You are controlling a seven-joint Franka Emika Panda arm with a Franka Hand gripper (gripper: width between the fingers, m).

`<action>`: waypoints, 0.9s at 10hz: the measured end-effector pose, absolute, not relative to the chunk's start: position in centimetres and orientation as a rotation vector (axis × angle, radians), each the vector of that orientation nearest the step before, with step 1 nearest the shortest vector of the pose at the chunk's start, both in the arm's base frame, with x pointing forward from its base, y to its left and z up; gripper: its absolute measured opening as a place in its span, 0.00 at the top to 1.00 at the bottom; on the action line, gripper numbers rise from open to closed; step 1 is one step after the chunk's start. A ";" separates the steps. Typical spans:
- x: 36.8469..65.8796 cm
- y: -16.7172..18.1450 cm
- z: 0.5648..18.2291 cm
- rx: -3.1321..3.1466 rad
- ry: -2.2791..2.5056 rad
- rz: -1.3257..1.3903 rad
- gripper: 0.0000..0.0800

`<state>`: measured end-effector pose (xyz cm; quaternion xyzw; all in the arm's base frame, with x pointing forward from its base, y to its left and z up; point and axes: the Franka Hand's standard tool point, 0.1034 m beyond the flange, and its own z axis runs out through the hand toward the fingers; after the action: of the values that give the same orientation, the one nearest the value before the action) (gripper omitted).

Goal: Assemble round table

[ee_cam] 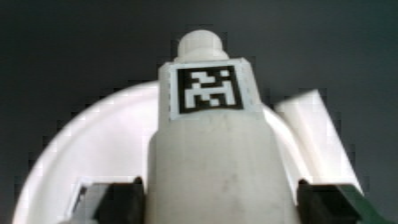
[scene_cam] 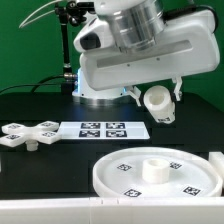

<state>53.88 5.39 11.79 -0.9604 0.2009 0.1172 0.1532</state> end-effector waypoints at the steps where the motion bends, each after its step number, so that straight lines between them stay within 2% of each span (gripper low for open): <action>1: 54.1 5.2 11.8 -2.791 0.561 0.227 0.49; 4: 56.0 3.8 13.0 -2.913 0.375 -0.124 0.49; 9: 56.5 3.4 12.9 -2.929 0.383 -0.611 0.49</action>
Offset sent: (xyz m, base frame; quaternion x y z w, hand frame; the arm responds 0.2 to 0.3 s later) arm 0.0045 -0.0150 0.0174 -0.0734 0.2237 -0.1140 0.9652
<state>56.52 3.40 12.92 -0.9691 0.1268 -0.2021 0.0625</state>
